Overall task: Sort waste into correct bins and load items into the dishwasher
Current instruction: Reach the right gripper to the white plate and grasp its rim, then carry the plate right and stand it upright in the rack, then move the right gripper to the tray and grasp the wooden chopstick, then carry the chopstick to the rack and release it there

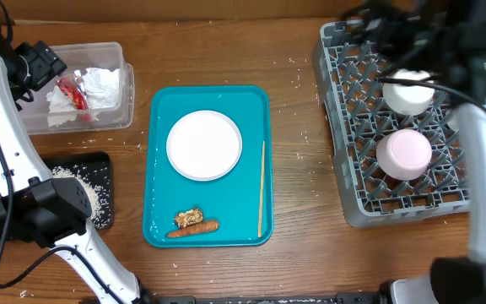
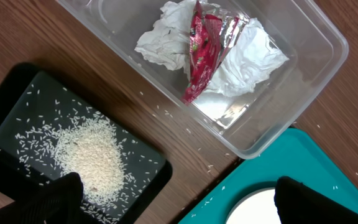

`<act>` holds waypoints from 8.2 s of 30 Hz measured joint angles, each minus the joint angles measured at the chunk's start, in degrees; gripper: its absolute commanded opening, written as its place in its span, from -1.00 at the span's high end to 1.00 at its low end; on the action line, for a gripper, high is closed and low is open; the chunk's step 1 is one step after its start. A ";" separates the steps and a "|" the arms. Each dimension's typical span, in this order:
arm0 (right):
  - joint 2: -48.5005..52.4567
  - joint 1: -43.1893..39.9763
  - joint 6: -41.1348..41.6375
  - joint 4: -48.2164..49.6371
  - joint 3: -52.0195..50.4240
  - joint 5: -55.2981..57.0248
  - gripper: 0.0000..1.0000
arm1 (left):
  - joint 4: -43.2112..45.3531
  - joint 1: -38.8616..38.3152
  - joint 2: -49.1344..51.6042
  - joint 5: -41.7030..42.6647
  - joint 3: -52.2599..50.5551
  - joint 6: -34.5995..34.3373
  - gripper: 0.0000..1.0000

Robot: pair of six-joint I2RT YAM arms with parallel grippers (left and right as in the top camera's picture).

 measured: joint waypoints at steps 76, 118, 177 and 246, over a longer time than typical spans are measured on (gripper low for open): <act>34.14 18.47 6.71 -30.58 36.24 43.98 0.92 | 0.04 0.00 0.00 0.48 0.00 0.00 -1.00; 31.78 3.52 -10.05 -13.27 19.34 70.49 0.78 | 0.66 0.00 0.00 0.50 0.00 0.00 -1.00; 23.37 44.63 18.38 -12.61 -17.70 23.23 -0.57 | 0.68 0.00 0.00 0.68 0.00 0.00 -1.00; 21.97 9.03 -7.06 -29.40 15.34 24.90 0.93 | 0.74 0.00 0.00 0.68 0.00 0.00 -1.00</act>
